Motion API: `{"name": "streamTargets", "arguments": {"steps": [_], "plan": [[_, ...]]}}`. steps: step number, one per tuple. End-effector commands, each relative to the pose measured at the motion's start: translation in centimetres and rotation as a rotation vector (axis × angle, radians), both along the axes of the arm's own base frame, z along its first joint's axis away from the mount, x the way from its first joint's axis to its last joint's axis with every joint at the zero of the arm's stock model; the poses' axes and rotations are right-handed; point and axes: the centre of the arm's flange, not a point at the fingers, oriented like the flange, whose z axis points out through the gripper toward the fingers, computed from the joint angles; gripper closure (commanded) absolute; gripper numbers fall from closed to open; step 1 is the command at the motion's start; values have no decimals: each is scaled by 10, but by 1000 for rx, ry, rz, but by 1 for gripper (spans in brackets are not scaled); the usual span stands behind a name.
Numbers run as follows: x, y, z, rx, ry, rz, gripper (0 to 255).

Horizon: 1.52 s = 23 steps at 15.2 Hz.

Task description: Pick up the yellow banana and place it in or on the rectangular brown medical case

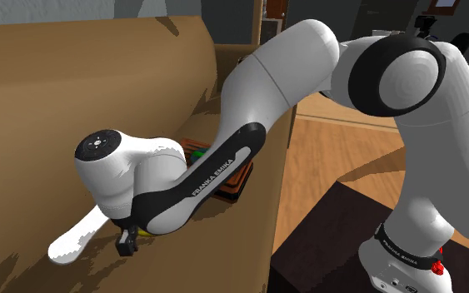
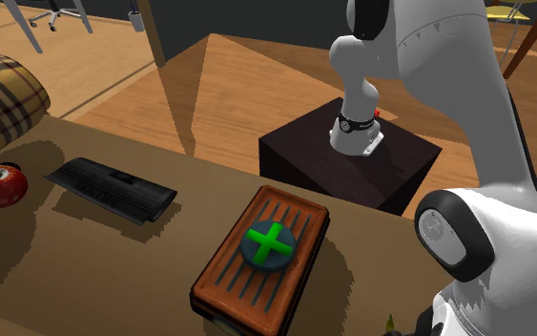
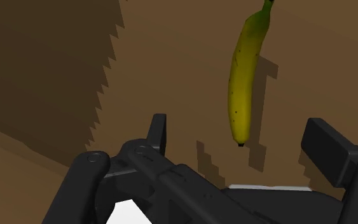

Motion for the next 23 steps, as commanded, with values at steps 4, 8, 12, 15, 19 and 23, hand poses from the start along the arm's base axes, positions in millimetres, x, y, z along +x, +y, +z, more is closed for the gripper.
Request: {"name": "streamTargets", "arguments": {"steps": [4, 8, 12, 15, 19, 23], "plan": [[0, 0, 0, 0, 0, 0, 255], [0, 0, 0, 0, 0, 0, 255], [0, 0, 0, 0, 0, 0, 255], [0, 0, 10, 0, 0, 0, 255], [0, 0, 31, 0, 0, 0, 255], [0, 0, 53, 0, 0, 0, 255]]}}
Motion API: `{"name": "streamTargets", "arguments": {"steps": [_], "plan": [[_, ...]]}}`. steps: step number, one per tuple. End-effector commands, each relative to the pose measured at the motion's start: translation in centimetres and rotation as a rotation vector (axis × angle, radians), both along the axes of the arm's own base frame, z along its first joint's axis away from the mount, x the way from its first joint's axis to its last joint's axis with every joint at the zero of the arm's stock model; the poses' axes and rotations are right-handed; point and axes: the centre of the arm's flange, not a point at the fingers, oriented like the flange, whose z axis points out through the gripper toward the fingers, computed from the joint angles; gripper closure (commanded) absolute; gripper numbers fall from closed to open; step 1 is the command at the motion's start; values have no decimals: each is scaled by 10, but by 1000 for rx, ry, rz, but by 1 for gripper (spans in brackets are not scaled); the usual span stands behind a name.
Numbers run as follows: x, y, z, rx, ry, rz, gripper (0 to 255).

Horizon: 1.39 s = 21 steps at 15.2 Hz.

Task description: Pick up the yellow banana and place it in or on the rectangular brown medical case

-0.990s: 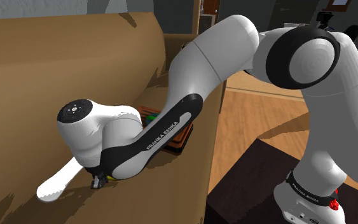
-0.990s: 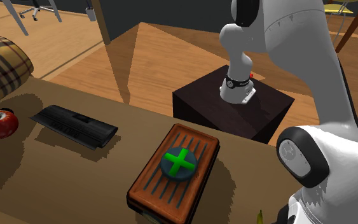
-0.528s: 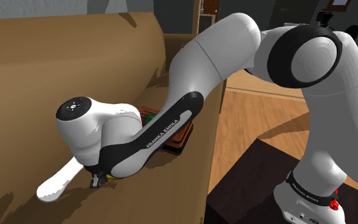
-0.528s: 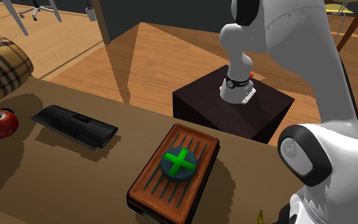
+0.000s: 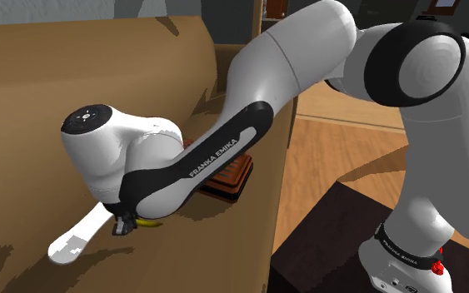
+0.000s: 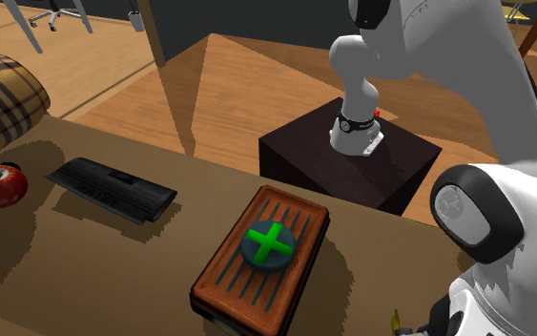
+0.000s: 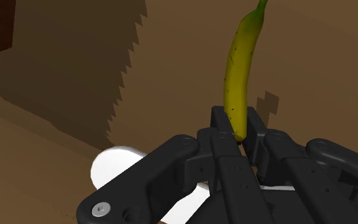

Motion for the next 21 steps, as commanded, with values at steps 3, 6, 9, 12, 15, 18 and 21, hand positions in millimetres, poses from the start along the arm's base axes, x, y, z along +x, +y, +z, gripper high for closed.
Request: {"name": "streamTargets", "arguments": {"steps": [3, 6, 9, 12, 15, 18, 21], "plan": [[-1, -1, 22, 0, 0, 0, 255], [-1, -1, 38, 0, 0, 0, 255], [-1, -1, 54, 0, 0, 0, 255], [-1, -1, 70, 0, 0, 0, 255], [-1, -1, 86, 0, 0, 0, 255], [-1, -1, 102, 0, 0, 0, 255], [-1, -1, 117, 0, 0, 0, 255]]}}
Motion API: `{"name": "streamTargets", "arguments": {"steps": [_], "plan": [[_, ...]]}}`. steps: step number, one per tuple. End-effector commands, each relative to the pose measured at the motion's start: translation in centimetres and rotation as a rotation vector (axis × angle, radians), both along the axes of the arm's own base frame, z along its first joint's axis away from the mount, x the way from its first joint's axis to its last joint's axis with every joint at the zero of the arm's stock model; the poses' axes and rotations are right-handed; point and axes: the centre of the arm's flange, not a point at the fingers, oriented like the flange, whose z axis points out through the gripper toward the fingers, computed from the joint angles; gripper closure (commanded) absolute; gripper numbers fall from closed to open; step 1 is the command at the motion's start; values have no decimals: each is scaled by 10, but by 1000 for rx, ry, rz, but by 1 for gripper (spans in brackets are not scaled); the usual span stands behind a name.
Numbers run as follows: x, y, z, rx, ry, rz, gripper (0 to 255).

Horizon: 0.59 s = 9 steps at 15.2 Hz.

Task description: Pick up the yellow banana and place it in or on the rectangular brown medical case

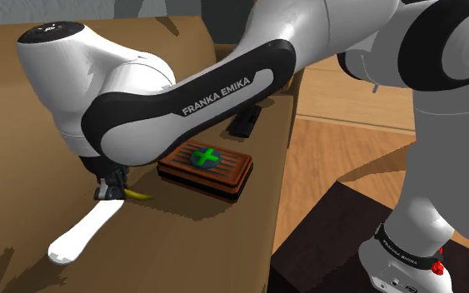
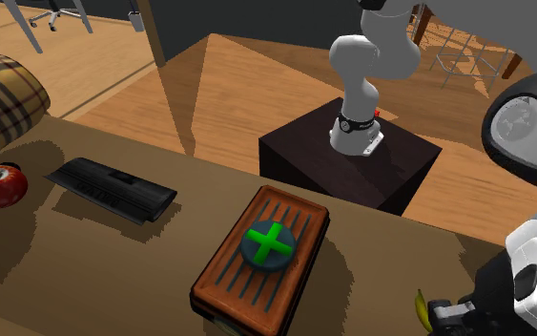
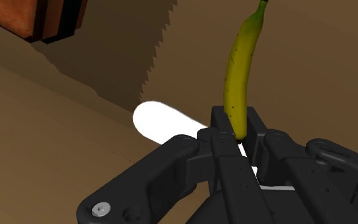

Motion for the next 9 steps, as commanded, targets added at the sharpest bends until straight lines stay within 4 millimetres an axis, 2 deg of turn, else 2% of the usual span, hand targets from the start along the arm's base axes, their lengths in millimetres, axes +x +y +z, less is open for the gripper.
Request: {"name": "streamTargets", "arguments": {"steps": [1, 3, 9], "plan": [[-1, 0, 11, 0, 0, 0, 255], [-1, 0, 19, 0, 0, 0, 255], [22, -76, 21, 0, 0, 0, 255]]}}
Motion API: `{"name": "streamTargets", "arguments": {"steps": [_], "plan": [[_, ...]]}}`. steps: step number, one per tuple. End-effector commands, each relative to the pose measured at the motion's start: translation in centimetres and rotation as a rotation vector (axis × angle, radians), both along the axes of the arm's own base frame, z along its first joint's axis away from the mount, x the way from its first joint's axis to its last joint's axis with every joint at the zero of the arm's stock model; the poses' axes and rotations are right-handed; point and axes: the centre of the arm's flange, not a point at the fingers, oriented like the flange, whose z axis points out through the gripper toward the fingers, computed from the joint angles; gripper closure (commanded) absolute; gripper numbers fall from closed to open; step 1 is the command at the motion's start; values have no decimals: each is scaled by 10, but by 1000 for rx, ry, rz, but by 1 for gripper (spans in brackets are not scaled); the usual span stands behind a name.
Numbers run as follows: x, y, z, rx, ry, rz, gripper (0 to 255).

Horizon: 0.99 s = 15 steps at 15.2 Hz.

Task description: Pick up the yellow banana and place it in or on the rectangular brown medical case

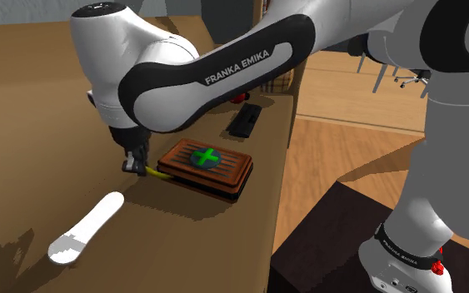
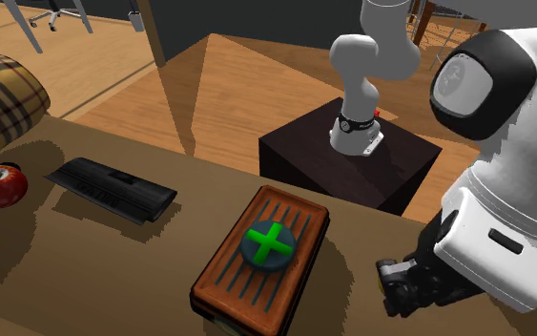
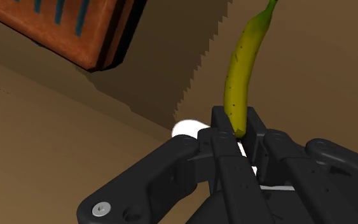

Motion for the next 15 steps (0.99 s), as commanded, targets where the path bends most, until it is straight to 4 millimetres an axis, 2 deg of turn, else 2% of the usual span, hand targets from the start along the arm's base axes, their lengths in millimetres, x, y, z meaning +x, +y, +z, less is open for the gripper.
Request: {"name": "streamTargets", "arguments": {"steps": [1, 15], "plan": [[8, -25, 0, 0, 0, 1, 255], [61, -199, 3, 0, 0, 1, 255]]}}
